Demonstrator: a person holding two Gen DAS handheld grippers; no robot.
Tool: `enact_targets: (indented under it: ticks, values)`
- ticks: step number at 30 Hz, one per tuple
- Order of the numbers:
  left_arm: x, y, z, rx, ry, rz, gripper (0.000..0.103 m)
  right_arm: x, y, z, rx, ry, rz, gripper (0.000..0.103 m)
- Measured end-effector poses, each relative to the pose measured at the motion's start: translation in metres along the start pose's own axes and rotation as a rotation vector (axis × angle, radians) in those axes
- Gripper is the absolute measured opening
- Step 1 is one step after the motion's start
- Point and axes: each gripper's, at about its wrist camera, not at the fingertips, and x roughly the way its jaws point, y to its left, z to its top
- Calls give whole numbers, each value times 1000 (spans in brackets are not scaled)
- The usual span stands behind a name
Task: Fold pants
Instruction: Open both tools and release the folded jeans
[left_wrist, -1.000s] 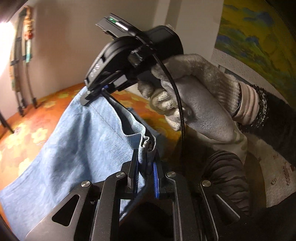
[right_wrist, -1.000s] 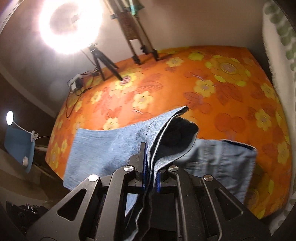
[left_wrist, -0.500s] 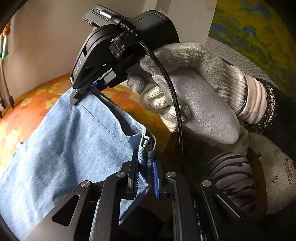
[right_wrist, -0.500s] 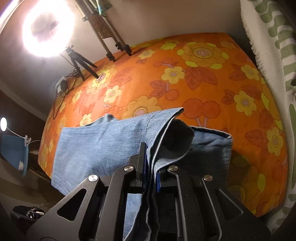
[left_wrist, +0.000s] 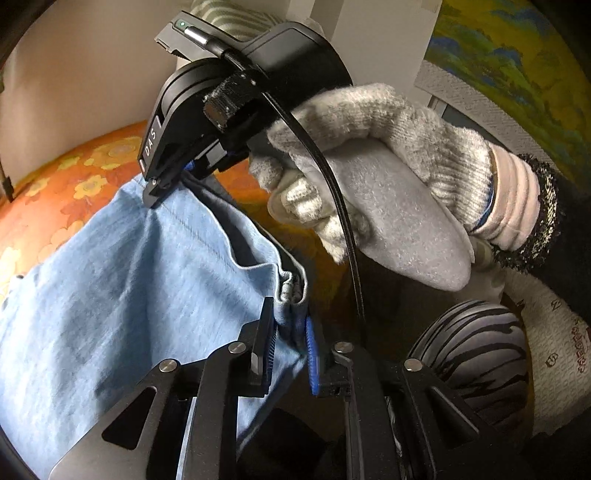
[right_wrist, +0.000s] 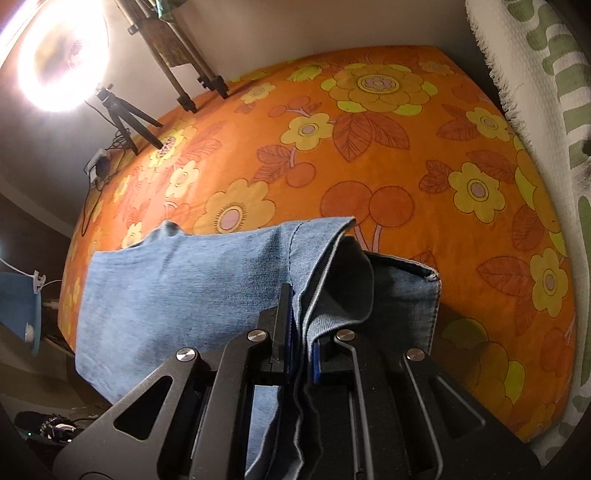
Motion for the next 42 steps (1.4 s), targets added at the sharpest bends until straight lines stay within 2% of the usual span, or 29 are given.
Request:
enact_targets:
  ticks: [2, 3, 5, 8, 12, 13, 14, 15, 17, 21, 25, 27, 30, 32, 37, 39, 42]
  values:
    - [-2, 0, -3, -2, 19, 9, 16, 3, 0, 1, 0, 0, -6, 8]
    - [-3, -1, -4, -5, 25, 12, 22, 3, 1, 1, -3, 0, -10, 8]
    - [-9, -1, -8, -19, 39, 27, 26, 4, 2, 1, -9, 9, -22, 8]
    - [-24, 3, -17, -33, 38, 49, 26, 3, 3, 3, -11, 29, -37, 8]
    - [-65, 21, -32, -85, 3, 97, 26, -10, 12, 0, -40, 12, -70, 11]
    - [-75, 25, -37, -101, -7, 112, 26, -13, 15, -1, -51, 8, -80, 14]
    - [-88, 33, -42, -126, -17, 125, 26, -15, 16, -1, -54, 7, -89, 22]
    - [-103, 41, -48, -150, -31, 142, 26, -17, 15, -1, -54, 5, -113, 35]
    - [-130, 53, -60, -179, -57, 191, 26, -23, 10, 3, -35, -18, -138, 44]
    - [-190, 71, -89, -246, -112, 315, 26, -50, -7, 13, 58, -103, -89, 44]
    - [-234, 94, -132, -369, -146, 403, 26, -69, 12, 19, 12, -139, -54, 44]
    - [-246, 103, -151, -429, -149, 427, 26, -71, 26, 21, -25, -143, -71, 47]
    - [-254, 111, -169, -472, -151, 454, 26, -65, 32, 22, -29, -123, -79, 51]
    - [-256, 112, -177, -473, -151, 475, 26, -57, 22, 22, 16, -90, -61, 52]
    - [-250, 116, -177, -476, -139, 478, 26, -32, -16, 20, 170, -21, -2, 52]
    - [-247, 120, -175, -473, -130, 482, 26, -23, -25, 21, 207, 2, 35, 52]
    - [-244, 126, -173, -490, -133, 475, 26, -11, -31, 23, 227, 30, 39, 52]
